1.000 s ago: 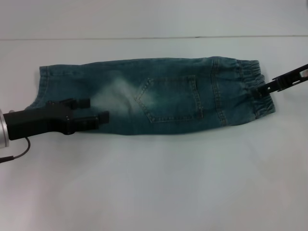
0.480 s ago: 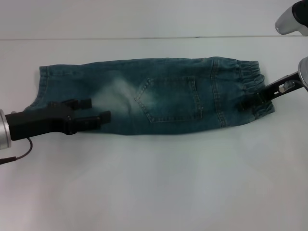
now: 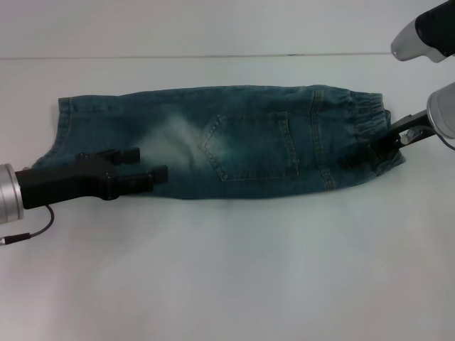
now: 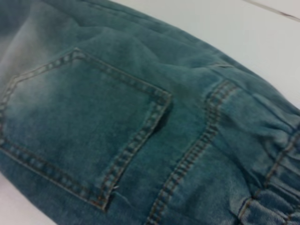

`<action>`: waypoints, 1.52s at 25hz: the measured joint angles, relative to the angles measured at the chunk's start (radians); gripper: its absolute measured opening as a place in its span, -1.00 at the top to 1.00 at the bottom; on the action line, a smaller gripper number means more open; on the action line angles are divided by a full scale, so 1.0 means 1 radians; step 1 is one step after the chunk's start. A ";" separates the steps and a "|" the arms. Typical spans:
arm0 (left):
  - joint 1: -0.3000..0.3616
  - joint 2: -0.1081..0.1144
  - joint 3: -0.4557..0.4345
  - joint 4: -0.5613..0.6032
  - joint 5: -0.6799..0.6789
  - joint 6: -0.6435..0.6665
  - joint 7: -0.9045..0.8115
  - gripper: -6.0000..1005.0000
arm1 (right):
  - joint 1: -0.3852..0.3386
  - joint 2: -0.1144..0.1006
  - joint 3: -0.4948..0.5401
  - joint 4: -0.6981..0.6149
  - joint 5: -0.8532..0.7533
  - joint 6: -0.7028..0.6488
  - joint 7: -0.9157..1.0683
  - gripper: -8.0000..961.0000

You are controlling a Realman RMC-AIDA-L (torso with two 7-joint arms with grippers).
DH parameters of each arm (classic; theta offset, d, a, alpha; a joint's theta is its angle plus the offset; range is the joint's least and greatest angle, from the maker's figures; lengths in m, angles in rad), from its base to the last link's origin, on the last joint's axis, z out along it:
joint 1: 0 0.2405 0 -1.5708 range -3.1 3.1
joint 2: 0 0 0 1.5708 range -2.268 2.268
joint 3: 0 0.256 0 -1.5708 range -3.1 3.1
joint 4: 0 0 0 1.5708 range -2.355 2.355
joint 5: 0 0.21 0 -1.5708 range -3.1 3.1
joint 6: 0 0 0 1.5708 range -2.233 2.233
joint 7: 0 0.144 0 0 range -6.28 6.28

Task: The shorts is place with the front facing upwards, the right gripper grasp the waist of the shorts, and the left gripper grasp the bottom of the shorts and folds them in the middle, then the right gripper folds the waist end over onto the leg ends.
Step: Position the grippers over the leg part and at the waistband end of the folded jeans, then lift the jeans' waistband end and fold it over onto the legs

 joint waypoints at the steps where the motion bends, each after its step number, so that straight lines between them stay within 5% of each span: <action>1: 0.000 0.000 0.000 0.000 -0.001 0.000 0.000 -0.83 | 0.000 0.002 -0.001 -0.003 0.000 -0.002 -0.008 -0.89; 15: -0.002 -0.001 -0.006 0.001 -0.009 -0.002 0.002 -0.62 | -0.005 0.003 -0.005 -0.022 0.008 -0.018 -0.050 -0.01; 20: -0.006 -0.002 -0.008 0.001 -0.009 -0.008 0.004 -0.26 | -0.003 0.001 -0.001 -0.023 0.008 -0.017 -0.058 0.38; 23: -0.012 -0.009 -0.008 0.001 -0.014 -0.025 0.011 -0.22 | -0.001 -0.001 0.000 -0.023 0.008 -0.017 -0.059 0.67; 29: -0.022 -0.040 -0.008 -0.052 -0.166 -0.148 0.136 0.04 | -0.008 -0.008 0.007 -0.083 0.036 -0.079 -0.059 0.75; 32: -0.045 -0.041 -0.008 -0.169 -0.332 -0.206 0.318 0.25 | -0.014 -0.024 0.013 -0.117 0.091 -0.151 -0.061 0.75; 34: -0.064 -0.041 -0.008 -0.243 -0.419 -0.245 0.446 0.70 | -0.017 -0.039 0.021 -0.141 0.127 -0.204 -0.061 0.75; 38: -0.102 -0.045 -0.009 -0.368 -0.540 -0.319 0.685 0.81 | -0.018 -0.061 0.065 -0.187 0.172 -0.302 -0.058 0.75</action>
